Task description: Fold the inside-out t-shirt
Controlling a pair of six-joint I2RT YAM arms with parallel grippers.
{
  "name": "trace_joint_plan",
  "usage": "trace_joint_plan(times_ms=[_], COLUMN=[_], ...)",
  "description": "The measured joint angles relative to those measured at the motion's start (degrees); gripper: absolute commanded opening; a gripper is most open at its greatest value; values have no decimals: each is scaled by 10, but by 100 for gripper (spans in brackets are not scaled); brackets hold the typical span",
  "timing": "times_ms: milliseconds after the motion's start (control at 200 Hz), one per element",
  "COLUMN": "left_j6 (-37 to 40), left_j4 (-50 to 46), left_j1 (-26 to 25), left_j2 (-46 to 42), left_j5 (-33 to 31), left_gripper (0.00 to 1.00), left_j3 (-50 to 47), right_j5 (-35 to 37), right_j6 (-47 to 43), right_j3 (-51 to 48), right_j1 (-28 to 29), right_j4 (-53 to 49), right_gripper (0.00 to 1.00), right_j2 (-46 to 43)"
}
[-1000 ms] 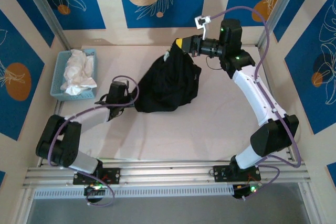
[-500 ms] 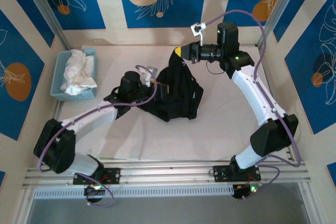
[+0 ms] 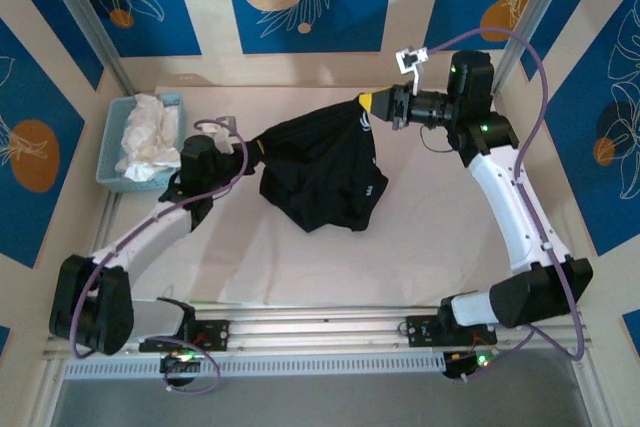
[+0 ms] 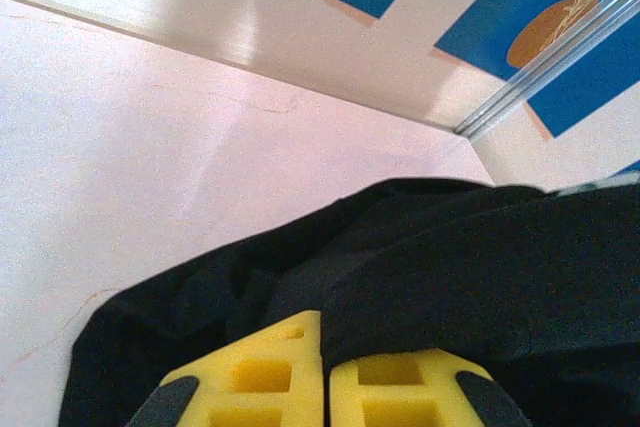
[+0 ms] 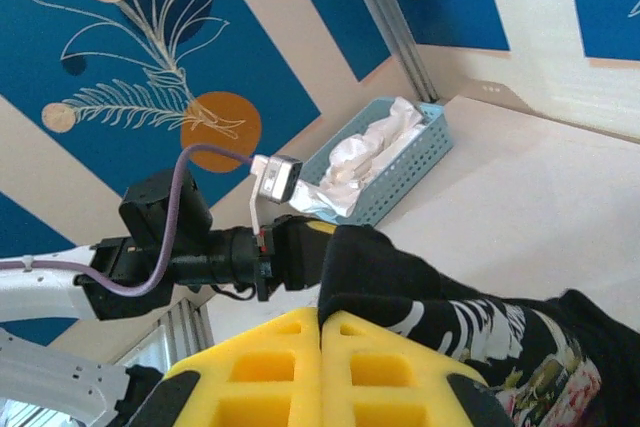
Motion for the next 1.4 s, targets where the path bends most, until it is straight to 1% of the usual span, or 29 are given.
trace_joint_plan(times_ms=[95, 210, 285, 395, 500, 575, 645, 740, 860, 945, 1035, 1090, 1145, 1285, 1345, 1400], left_j6=[3, 20, 44, 65, 71, 73, 78, 94, 127, 156, 191, 210, 228, 252, 262, 258], left_j4=[-11, -47, -75, -116, -121, -126, -137, -152, -179, -206, -238, -259, -279, -324, -338, -348], left_j1=[4, 9, -2, -31, -47, -54, -61, -81, -132, -168, -195, -207, -215, -219, -217, -215], left_j2=[-5, -1, -8, -46, -91, -99, -74, -3, 107, 165, 218, 250, 280, 339, 350, 351], left_j5=[0, 7, 10, 3, -4, -12, -19, -23, -23, -24, -35, -45, -57, -92, -101, -107], left_gripper=[27, 41, 49, 55, 59, 62, 65, 69, 71, 73, 73, 70, 63, 30, 15, 4], left_j3=[-37, -91, -116, -126, -126, -116, -88, -26, 78, 147, 210, 245, 276, 322, 330, 339], right_j5=[-3, -3, -2, 0, 0, 0, 8, 25, 40, 45, 48, 48, 48, 48, 48, 48], right_j6=[4, 11, 15, 12, 4, -2, -1, 0, 2, 3, 3, 3, 3, 3, 3, 2], right_j3=[-71, -149, -192, -231, -270, -302, -337, -371, -377, -377, -377, -377, -377, -377, -377, -377], right_j1=[4, 13, 28, 71, 131, 167, 184, 171, 144, 133, 127, 124, 120, 111, 108, 104], right_j4=[20, 29, 25, 16, 0, -25, -53, -81, -89, -88, -88, -88, -87, -86, -86, -87], right_gripper=[0, 0, 0, 0, 0, 0, 0, 0, 0, 0, 0, 0, 0, 0, 0, 0], right_j2=[-20, -22, -21, -21, -24, -31, -48, -76, -95, -99, -99, -99, -99, -102, -107, -110])
